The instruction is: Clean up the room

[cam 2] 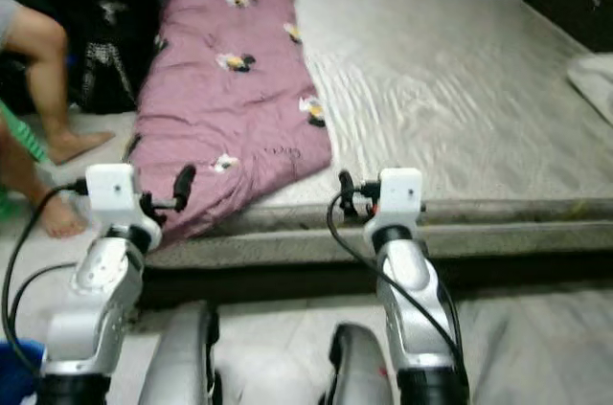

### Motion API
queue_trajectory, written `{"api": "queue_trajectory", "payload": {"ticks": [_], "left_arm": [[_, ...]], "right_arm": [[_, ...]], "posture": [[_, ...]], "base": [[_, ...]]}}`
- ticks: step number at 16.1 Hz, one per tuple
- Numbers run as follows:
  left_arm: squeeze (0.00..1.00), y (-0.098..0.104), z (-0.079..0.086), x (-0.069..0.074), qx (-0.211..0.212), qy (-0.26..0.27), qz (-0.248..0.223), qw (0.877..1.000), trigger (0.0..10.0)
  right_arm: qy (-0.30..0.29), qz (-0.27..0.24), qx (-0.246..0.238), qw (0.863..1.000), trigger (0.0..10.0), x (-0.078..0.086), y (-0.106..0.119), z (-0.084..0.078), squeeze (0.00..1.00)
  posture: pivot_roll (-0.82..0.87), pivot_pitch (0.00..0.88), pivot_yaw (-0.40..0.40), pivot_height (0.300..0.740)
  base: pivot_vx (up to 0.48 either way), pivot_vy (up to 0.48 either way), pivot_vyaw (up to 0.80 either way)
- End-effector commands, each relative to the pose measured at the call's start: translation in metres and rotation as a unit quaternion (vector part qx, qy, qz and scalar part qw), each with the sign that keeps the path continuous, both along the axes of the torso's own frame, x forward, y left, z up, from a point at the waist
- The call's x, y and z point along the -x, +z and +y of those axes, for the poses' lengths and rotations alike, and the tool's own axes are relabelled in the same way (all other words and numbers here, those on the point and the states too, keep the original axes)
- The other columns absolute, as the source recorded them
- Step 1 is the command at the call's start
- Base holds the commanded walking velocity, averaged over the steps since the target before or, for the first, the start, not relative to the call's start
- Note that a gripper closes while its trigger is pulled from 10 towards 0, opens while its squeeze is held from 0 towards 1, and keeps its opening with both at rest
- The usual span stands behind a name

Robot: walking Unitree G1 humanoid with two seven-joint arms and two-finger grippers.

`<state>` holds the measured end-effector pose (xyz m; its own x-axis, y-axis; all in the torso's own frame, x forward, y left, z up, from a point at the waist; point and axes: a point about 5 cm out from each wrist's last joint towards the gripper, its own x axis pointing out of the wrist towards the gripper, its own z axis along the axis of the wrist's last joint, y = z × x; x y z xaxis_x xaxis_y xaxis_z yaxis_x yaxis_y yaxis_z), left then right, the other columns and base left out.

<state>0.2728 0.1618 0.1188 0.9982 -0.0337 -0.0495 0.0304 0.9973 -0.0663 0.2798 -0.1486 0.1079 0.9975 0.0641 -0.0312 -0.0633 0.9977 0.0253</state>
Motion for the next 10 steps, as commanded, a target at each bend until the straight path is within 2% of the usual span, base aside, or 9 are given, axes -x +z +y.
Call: {"api": "queue_trajectory", "payload": {"ticks": [1,2,8,10], "left_arm": [[0.0,0.0038,-0.0004,-0.0013,0.001,-0.006,-0.006,1.0,10.0],[0.0,0.0035,-0.0005,-0.001,0.002,-0.007,-0.005,1.0,10.0],[0.0,0.0013,-0.0011,-0.0005,0.004,-0.011,0.0,1.0,10.0],[0.0,-0.0002,-0.0017,-0.0006,0.005,-0.012,0.002,1.0,10.0]], "right_arm": [[0.003,-0.006,0.002,1.0,10.0,-0.0014,0.0033,0.0011,0.0],[0.005,-0.006,0.002,1.0,10.0,-0.0012,0.0033,0.0014,0.0],[0.022,-0.012,0.004,1.0,10.0,-0.0022,0.0051,0.0047,0.0],[0.024,-0.012,0.007,1.0,10.0,-0.0021,0.0048,0.0043,0.0]], "posture": [[-0.01,0.039,-0.078,0.621],[-0.01,0.039,-0.078,0.621],[-0.02,0.053,-0.081,0.621],[-0.02,0.055,-0.084,0.621]], "base": [[0.0,0.0,0.0],[0.0,0.0,0.0],[0.264,0.0,0.0],[0.268,0.0,0.45]]}}
